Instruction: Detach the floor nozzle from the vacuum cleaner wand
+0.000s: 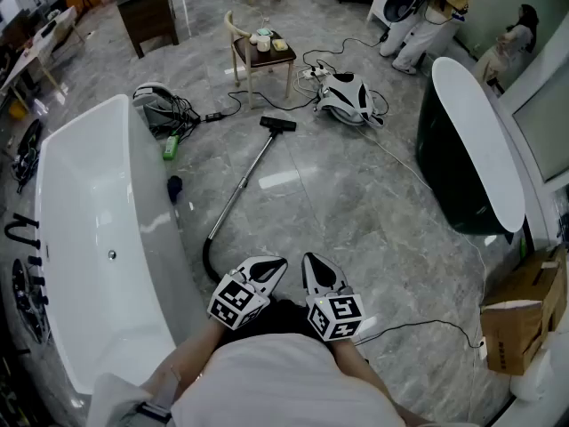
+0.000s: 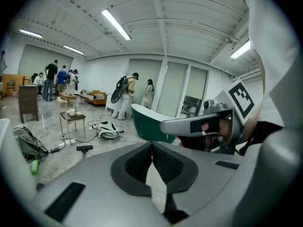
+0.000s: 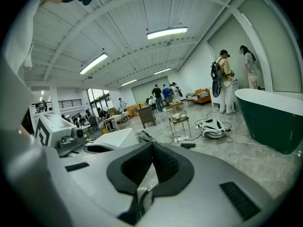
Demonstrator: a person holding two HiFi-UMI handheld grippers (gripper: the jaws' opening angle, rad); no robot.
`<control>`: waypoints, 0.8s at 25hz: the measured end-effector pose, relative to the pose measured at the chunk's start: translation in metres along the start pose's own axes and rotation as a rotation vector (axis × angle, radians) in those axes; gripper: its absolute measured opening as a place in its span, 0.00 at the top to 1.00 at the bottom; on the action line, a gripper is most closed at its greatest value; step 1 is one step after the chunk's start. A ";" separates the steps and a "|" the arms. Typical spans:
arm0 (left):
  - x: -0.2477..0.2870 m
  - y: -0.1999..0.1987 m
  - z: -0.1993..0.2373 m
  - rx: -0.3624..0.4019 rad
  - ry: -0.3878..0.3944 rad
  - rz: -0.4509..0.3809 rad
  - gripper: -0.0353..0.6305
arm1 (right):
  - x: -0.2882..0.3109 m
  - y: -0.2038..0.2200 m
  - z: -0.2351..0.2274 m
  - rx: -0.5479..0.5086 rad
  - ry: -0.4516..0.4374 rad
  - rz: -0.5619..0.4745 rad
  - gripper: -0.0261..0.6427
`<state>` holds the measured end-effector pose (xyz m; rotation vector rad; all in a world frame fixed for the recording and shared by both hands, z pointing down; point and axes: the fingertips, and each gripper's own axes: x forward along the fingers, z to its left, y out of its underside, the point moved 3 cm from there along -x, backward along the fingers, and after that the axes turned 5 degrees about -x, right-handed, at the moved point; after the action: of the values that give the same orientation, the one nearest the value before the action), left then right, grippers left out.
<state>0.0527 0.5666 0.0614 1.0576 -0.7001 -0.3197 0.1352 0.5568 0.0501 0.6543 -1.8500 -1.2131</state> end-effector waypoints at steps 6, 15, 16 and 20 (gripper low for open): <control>0.002 0.008 0.011 -0.023 0.000 -0.002 0.93 | 0.008 -0.001 0.002 -0.019 -0.002 0.004 0.94; -0.005 0.007 0.019 -0.028 -0.015 -0.007 0.93 | 0.014 -0.004 -0.011 0.010 0.066 -0.024 0.94; -0.006 0.009 0.020 -0.027 -0.013 0.002 0.93 | 0.016 -0.004 -0.011 0.017 0.073 -0.019 0.94; -0.011 0.012 0.025 -0.015 -0.009 0.015 0.93 | 0.022 -0.006 -0.003 0.032 0.056 -0.035 0.94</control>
<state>0.0264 0.5611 0.0755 1.0371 -0.7124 -0.3162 0.1256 0.5356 0.0528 0.7342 -1.8218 -1.1785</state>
